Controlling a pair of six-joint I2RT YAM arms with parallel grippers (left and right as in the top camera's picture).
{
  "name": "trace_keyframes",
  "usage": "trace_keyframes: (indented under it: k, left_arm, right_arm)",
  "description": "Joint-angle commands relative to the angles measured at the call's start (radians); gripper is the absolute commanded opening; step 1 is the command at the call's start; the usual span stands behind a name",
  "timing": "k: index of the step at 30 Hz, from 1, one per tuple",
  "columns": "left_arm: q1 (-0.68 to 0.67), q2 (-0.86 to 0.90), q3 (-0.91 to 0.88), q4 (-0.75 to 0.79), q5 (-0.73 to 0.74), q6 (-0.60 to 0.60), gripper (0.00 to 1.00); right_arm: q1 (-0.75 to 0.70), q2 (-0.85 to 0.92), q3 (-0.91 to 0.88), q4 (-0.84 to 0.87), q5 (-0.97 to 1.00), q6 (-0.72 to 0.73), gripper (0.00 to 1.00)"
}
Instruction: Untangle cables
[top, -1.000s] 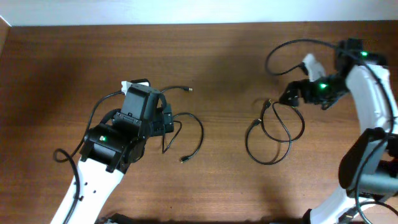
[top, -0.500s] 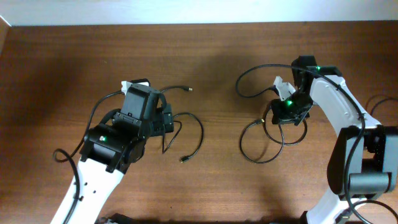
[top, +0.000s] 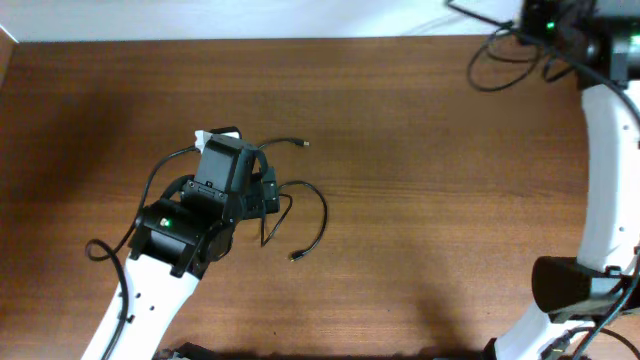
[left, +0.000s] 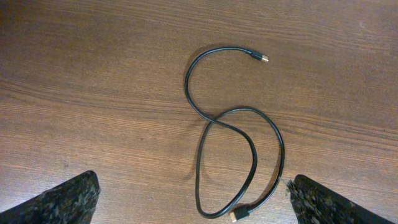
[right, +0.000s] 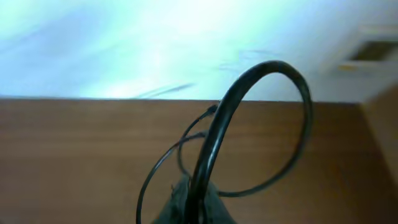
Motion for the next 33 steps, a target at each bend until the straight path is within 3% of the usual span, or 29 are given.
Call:
trace_keyframes:
  k: [1, 7, 11, 13, 19, 20, 21, 22, 23, 26, 30, 33]
  left_arm:
    - [0.002, -0.001, -0.001, 0.000, -0.014, -0.009, 0.99]
    - [0.002, -0.001, -0.001, 0.000, -0.014, -0.009, 0.99]
    - [0.002, -0.001, -0.001, 0.000, -0.014, -0.009, 0.99]
    - [0.002, -0.001, -0.001, 0.000, -0.014, -0.009, 0.99]
    - [0.002, -0.001, -0.001, 0.000, -0.014, -0.009, 0.99]
    - [0.002, -0.001, -0.001, 0.000, -0.014, -0.009, 0.99]
    - [0.002, -0.001, -0.001, 0.000, -0.014, -0.009, 0.99]
    - [0.002, -0.001, -0.001, 0.000, -0.014, -0.009, 0.99]
    - [0.002, -0.001, -0.001, 0.000, -0.014, -0.009, 0.99]
    - [0.002, -0.001, -0.001, 0.000, -0.014, -0.009, 0.99]
    - [0.002, -0.001, -0.001, 0.000, -0.014, -0.009, 0.99]
    - [0.002, -0.001, -0.001, 0.000, -0.014, -0.009, 0.99]
  right_arm:
    - [-0.128, 0.014, 0.014, 0.046, 0.051, 0.138, 0.04]
    - [-0.330, 0.101, 0.012, 0.126, 0.050, 0.186, 0.04]
    - [-0.396, 0.298, 0.012, 0.197, 0.050, 0.209, 0.04]
    - [-0.424, 0.372, 0.012, 0.185, 0.047, 0.299, 0.04]
    - [-0.540, 0.488, 0.006, 0.093, 0.047, 0.304, 0.04]
    - [-0.570, 0.489, 0.006, 0.080, 0.038, 0.304, 0.18]
    - [-0.583, 0.489, 0.006, 0.076, 0.018, 0.304, 0.42]
    - [-0.601, 0.489, 0.006, 0.063, -0.017, 0.304, 0.84]
    - [-0.625, 0.487, 0.006, 0.037, -0.097, 0.304, 1.00]
    - [-0.676, 0.446, 0.024, 0.002, -0.422, 0.304, 0.99]
    - [-0.649, 0.298, 0.024, -0.087, -0.267, 0.283, 0.99]
    - [-0.576, 0.211, 0.024, -0.192, -0.333, 0.202, 0.99]
